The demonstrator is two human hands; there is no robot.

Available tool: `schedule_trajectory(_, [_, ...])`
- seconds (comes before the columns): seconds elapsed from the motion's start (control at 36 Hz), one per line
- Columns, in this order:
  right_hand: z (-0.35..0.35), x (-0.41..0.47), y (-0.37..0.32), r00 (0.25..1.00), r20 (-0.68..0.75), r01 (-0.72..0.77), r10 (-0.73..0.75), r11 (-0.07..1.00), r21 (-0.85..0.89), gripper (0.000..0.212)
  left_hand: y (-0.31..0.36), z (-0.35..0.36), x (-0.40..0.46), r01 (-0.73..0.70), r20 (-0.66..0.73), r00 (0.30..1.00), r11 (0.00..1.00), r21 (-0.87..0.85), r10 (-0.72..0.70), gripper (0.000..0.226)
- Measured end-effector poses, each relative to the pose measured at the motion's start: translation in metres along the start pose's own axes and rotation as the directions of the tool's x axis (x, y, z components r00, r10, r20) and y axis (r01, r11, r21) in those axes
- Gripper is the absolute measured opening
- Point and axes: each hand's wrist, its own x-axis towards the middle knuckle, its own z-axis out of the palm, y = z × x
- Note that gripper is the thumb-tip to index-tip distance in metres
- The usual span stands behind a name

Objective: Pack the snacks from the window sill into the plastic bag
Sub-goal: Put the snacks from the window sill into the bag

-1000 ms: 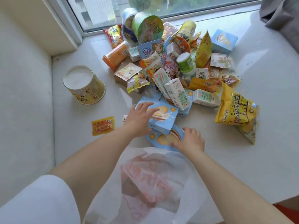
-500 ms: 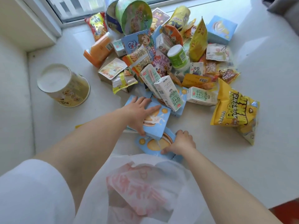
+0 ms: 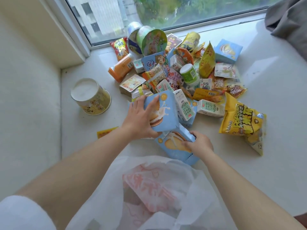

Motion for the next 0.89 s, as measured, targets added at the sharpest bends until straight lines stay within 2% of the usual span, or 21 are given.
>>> schedule_trajectory(0.08, [-0.007, -0.016, -0.002, 0.992, -0.107, 0.067, -0.063, 0.997, 0.036, 0.037, 0.016, -0.015, -0.025, 0.0, -0.04, 0.999, 0.991, -0.133, -0.006, 0.126])
schedule_trajectory(0.17, [-0.018, -0.034, -0.005, 0.973, -0.201, 0.13, -0.109, 0.987, 0.09, 0.033, 0.027, -0.025, -0.057, -0.028, -0.079, 0.997, 0.991, -0.128, 0.018, 0.124])
schedule_trajectory(0.31, [-0.029, -0.073, -0.003, 0.909, -0.392, 0.237, -0.14, 0.948, 0.213, 0.034, 0.041, -0.019, -0.117, -0.006, -0.067, 0.998, 0.988, -0.155, -0.005, 0.124])
schedule_trajectory(0.44, [-0.029, -0.113, 0.0, 0.836, -0.537, 0.323, -0.115, 0.893, 0.312, 0.033, 0.053, 0.008, -0.162, 0.012, 0.05, 0.999, 0.99, -0.139, -0.005, 0.123])
schedule_trajectory(0.56, [-0.025, -0.14, 0.001, 0.83, -0.543, 0.371, -0.128, 0.854, 0.366, 0.035, 0.052, 0.027, -0.182, -0.009, 0.193, 0.981, 1.0, 0.022, 0.005, 0.12])
schedule_trajectory(0.67, [-0.017, -0.157, 0.005, 0.855, -0.481, 0.393, -0.192, 0.845, 0.361, 0.034, 0.041, 0.038, -0.198, -0.023, 0.35, 0.936, 0.99, 0.136, -0.027, 0.12])
schedule_trajectory(0.78, [-0.003, -0.168, 0.01, 0.874, -0.384, 0.395, -0.298, 0.895, 0.206, 0.034, 0.043, 0.043, -0.211, -0.089, 0.483, 0.876, 0.981, 0.174, -0.006, 0.119])
schedule_trajectory(0.89, [0.008, -0.173, 0.017, 0.864, -0.293, 0.429, -0.41, 0.903, 0.004, 0.034, 0.051, 0.046, -0.222, -0.151, 0.534, 0.845, 0.973, 0.176, 0.034, 0.116])
